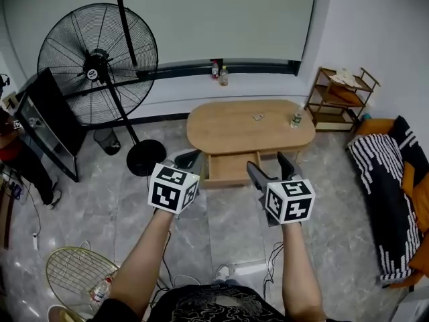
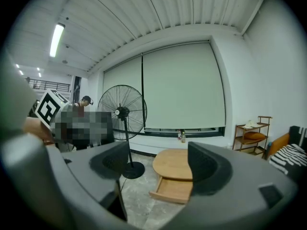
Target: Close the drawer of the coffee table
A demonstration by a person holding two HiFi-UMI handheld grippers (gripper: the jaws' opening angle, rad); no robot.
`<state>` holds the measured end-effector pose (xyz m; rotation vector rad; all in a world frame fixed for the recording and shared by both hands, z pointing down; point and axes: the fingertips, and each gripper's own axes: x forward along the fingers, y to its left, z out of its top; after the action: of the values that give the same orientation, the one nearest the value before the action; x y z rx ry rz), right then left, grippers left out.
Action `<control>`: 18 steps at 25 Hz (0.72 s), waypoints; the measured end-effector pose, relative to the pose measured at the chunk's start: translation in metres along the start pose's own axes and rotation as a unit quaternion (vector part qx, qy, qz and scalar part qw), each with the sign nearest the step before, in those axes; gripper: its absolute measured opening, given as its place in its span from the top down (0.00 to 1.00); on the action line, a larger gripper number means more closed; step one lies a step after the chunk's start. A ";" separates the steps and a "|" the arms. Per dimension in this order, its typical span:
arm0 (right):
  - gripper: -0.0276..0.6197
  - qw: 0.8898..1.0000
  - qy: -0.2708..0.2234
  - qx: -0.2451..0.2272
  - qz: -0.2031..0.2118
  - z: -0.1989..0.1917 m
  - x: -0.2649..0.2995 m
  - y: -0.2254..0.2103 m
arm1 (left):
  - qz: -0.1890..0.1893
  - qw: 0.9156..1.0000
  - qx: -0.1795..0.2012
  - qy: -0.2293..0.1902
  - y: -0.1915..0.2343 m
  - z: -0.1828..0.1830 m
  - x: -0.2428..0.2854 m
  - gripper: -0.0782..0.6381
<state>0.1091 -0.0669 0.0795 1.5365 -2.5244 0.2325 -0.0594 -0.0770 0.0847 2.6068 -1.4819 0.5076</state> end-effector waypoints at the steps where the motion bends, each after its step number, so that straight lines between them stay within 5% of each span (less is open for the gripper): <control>1: 0.37 1.000 0.000 0.000 0.002 0.000 0.003 -0.003 | 0.003 1.000 -0.001 0.001 0.001 0.000 0.002 0.89; 18: 0.37 1.000 0.015 0.002 0.009 -0.002 0.091 -0.020 | 0.006 1.000 -0.006 0.001 0.059 0.001 0.064 0.89</control>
<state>0.0861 -0.1540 0.1034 1.5014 -2.5180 0.2618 -0.0794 -0.1607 0.1010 2.5894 -1.4949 0.5010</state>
